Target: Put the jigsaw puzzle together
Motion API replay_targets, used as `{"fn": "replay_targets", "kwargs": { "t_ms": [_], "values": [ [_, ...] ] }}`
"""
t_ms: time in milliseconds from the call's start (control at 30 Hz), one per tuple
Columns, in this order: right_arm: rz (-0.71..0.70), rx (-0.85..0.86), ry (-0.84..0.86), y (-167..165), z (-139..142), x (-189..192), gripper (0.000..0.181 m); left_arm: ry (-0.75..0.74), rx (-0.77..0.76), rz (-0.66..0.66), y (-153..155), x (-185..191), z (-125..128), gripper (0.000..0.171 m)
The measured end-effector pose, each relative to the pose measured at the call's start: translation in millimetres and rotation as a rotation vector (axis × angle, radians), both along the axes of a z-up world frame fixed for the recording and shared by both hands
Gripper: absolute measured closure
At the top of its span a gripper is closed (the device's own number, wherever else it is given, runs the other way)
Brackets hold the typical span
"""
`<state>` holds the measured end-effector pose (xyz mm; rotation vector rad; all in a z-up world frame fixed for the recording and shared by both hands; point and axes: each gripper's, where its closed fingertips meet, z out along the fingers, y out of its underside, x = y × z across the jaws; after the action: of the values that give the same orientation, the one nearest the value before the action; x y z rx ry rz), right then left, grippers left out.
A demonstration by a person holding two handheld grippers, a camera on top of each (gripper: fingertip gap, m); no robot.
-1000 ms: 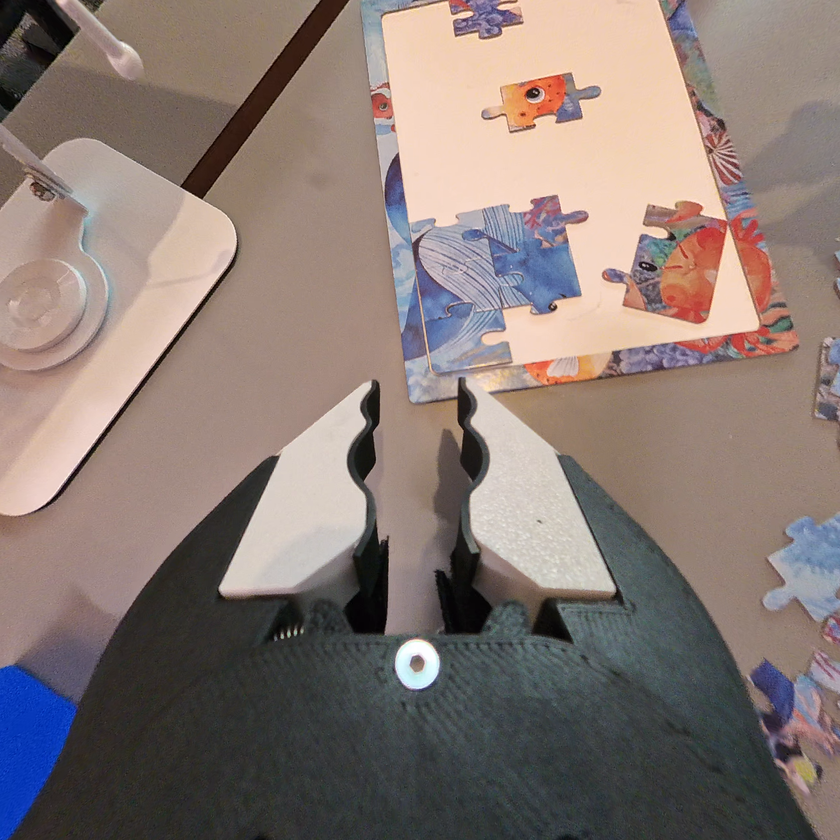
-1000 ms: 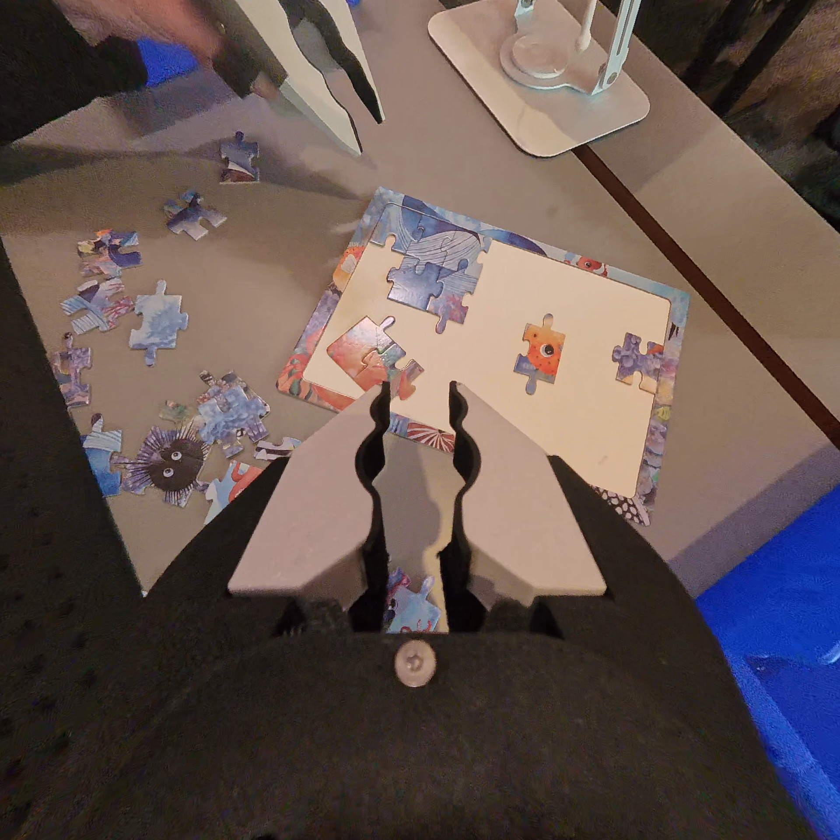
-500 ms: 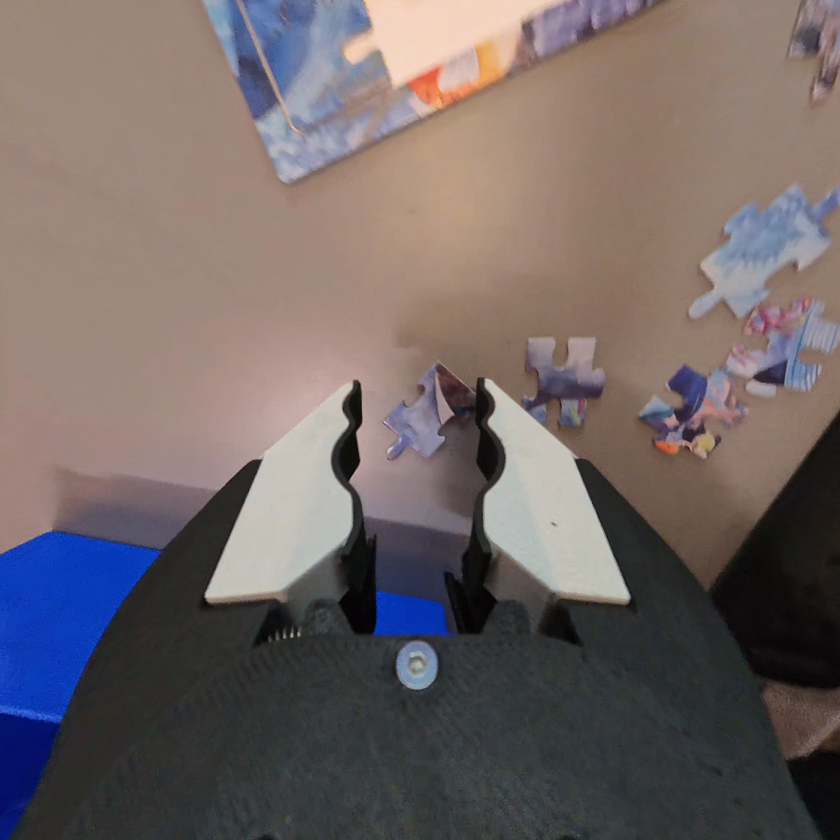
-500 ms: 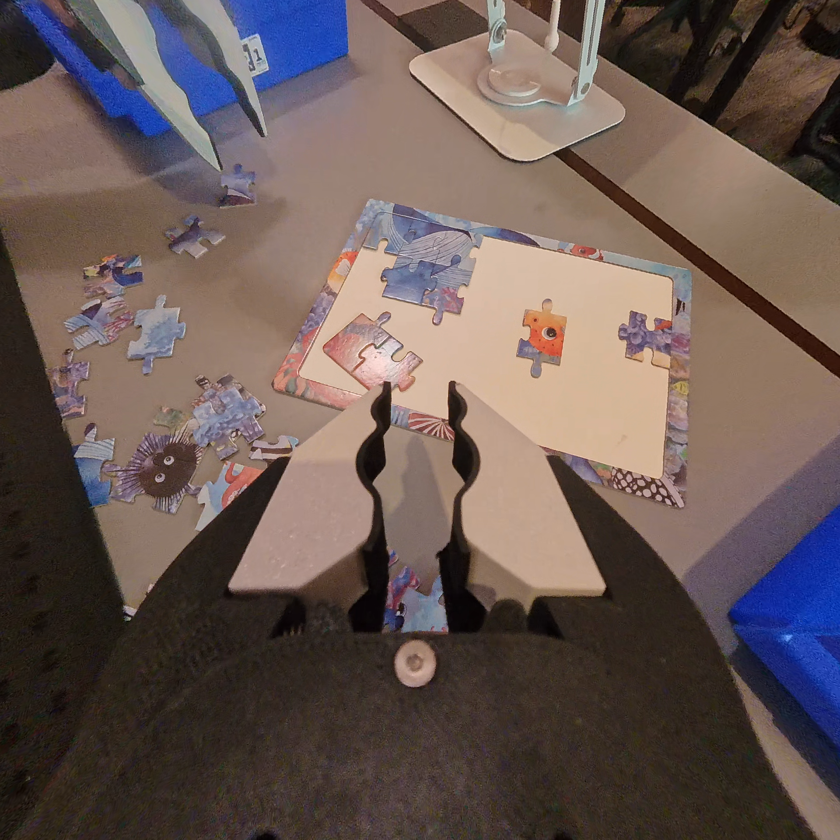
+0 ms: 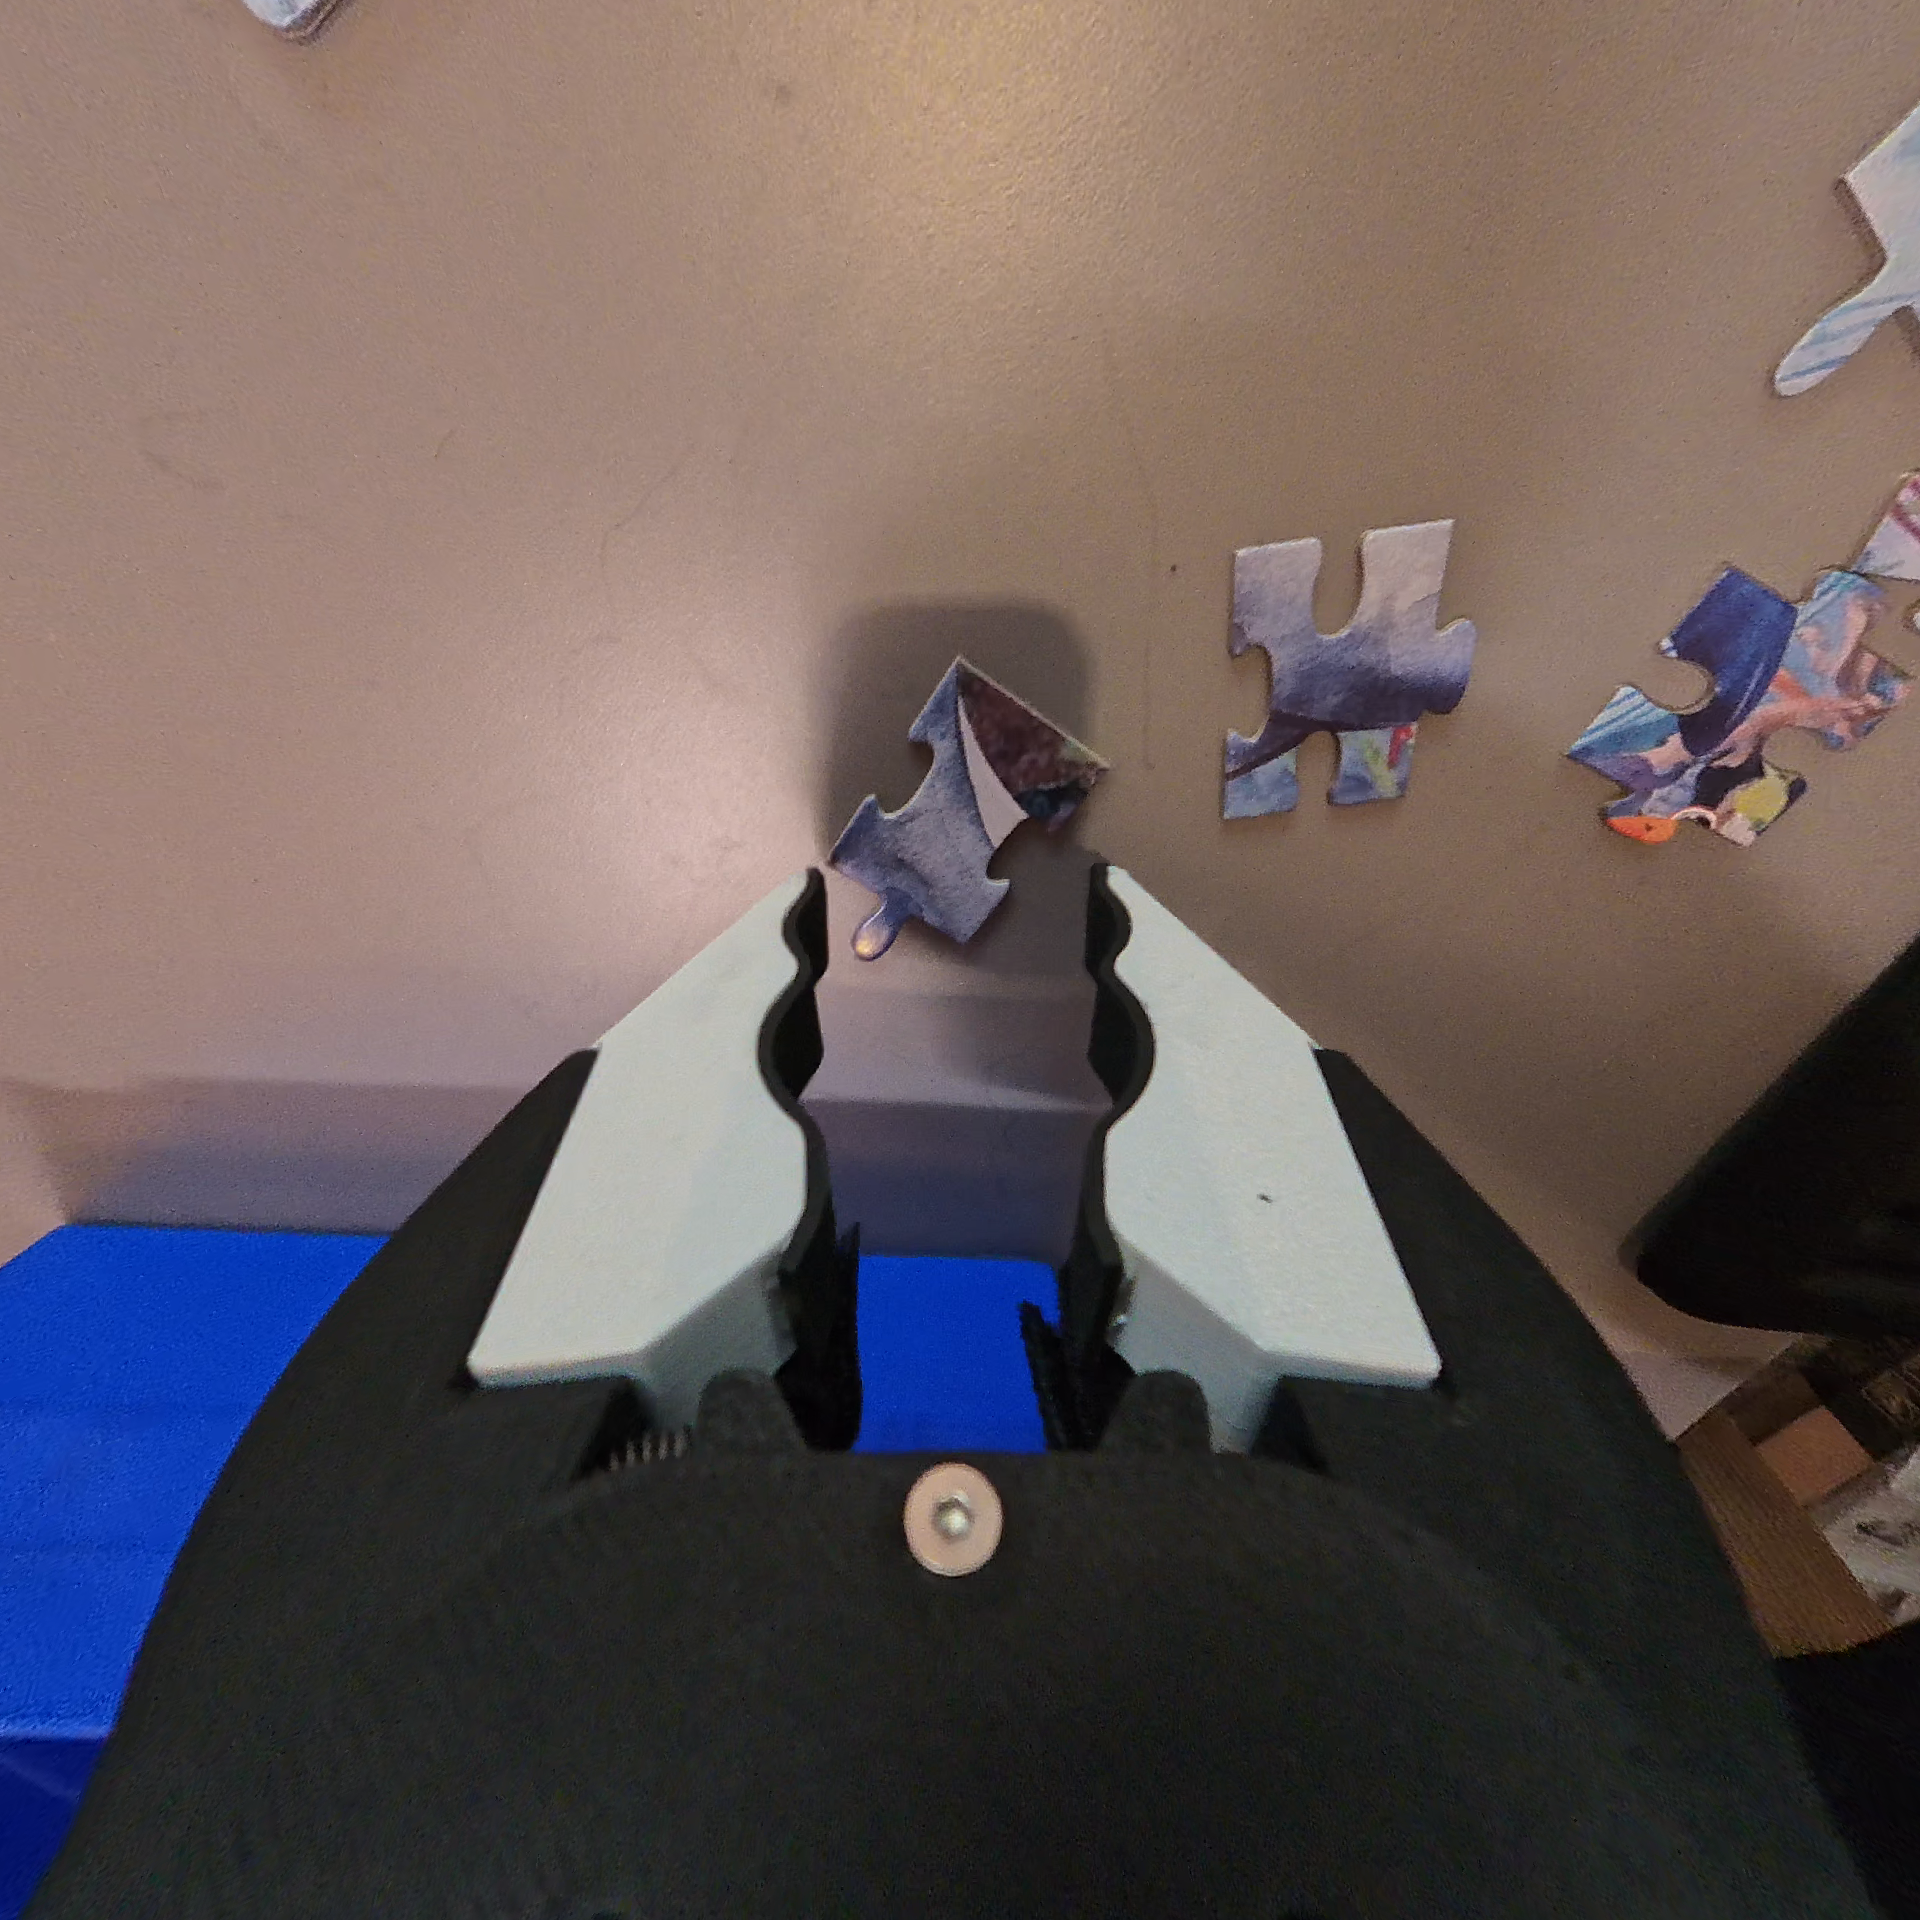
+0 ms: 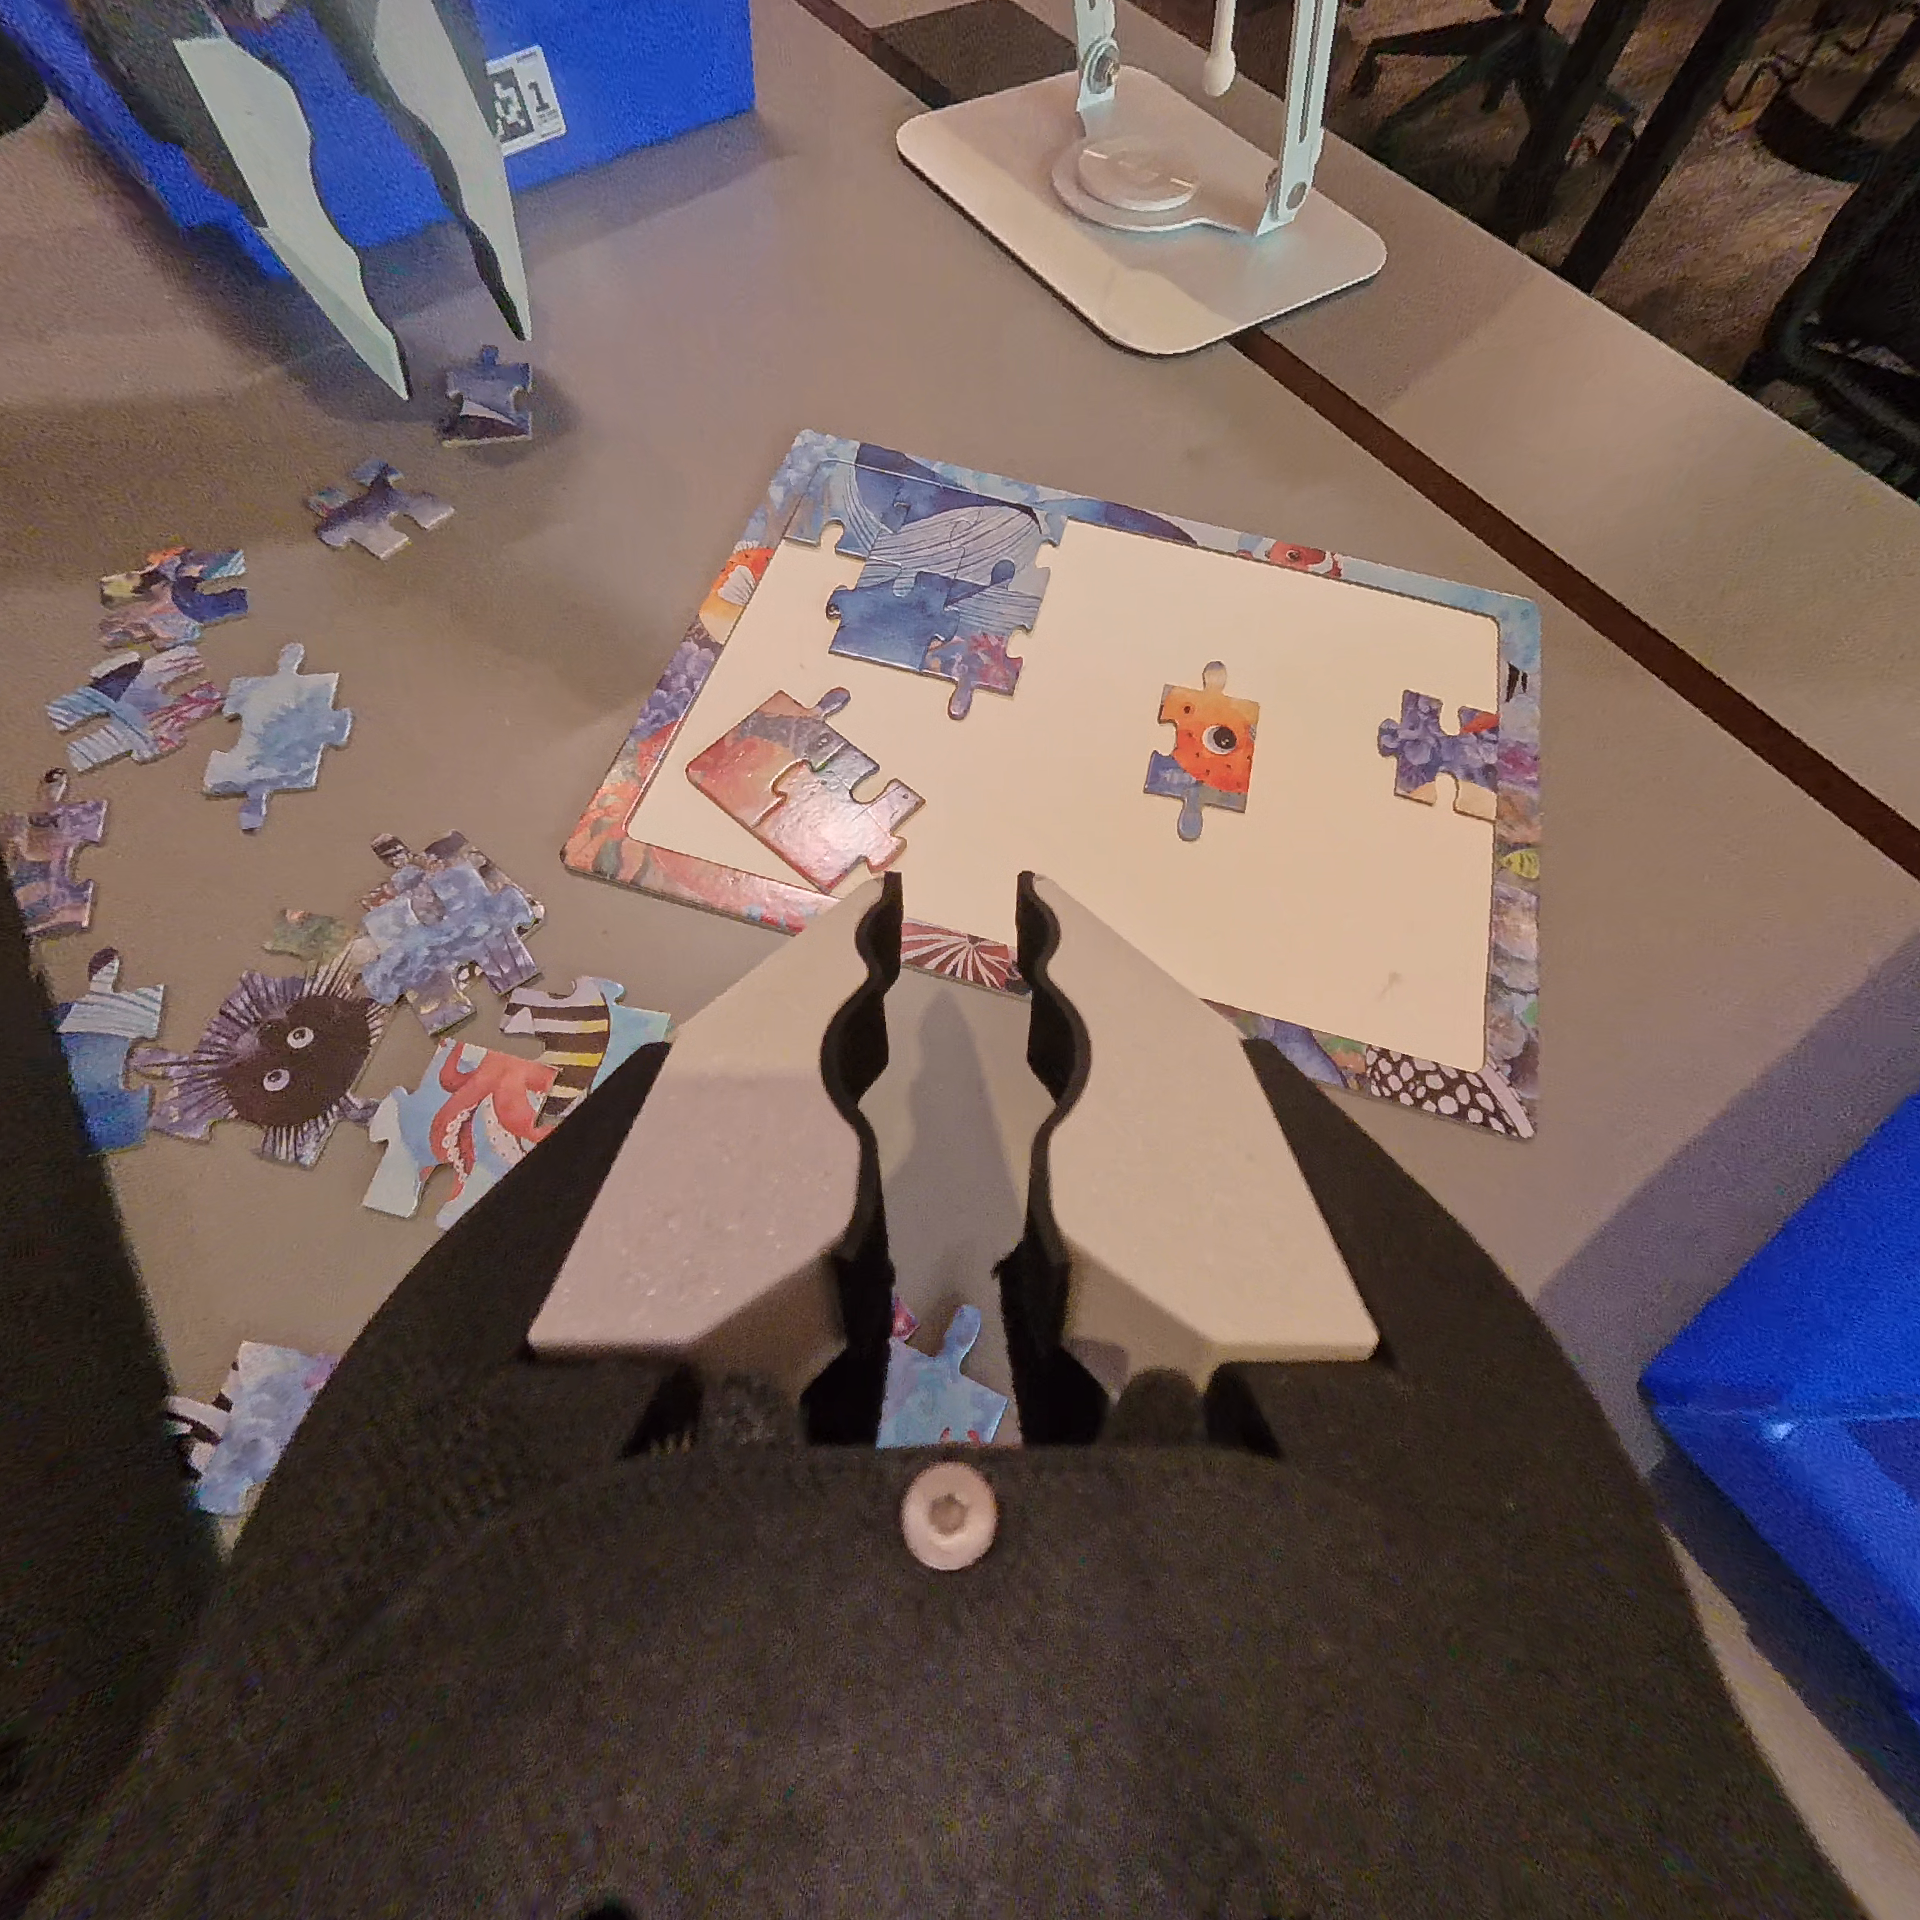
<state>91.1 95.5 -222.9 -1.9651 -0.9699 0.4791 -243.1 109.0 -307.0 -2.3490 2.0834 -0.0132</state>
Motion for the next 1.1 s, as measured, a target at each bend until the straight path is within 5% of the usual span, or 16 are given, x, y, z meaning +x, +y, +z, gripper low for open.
{"fn": "replay_targets", "kwargs": {
  "t_ms": [300,467,600,767,900,1100],
  "values": [
    [0.007,0.01,-0.025,0,-4,-1,0.162,0.04,0.034,-0.018,4,4,-7,0.135],
    [0.013,0.017,-0.02,-1,-3,-3,0.163,-0.112,0.115,-0.031,10,39,-6,0.145],
    [0.035,0.03,-0.02,-4,-2,-8,0.162,-0.202,0.231,0.0,22,62,7,0.121],
    [0.076,0.042,-0.043,-10,-3,-16,0.162,-0.396,0.147,-0.035,-23,108,33,0.119],
    [0.082,0.043,-0.069,-11,-7,-16,0.162,-0.483,0.094,-0.124,-71,154,25,0.122],
    [0.078,0.052,-0.076,-11,-8,-14,0.162,-0.343,0.003,-0.185,-98,147,11,0.123]
  ]
}}
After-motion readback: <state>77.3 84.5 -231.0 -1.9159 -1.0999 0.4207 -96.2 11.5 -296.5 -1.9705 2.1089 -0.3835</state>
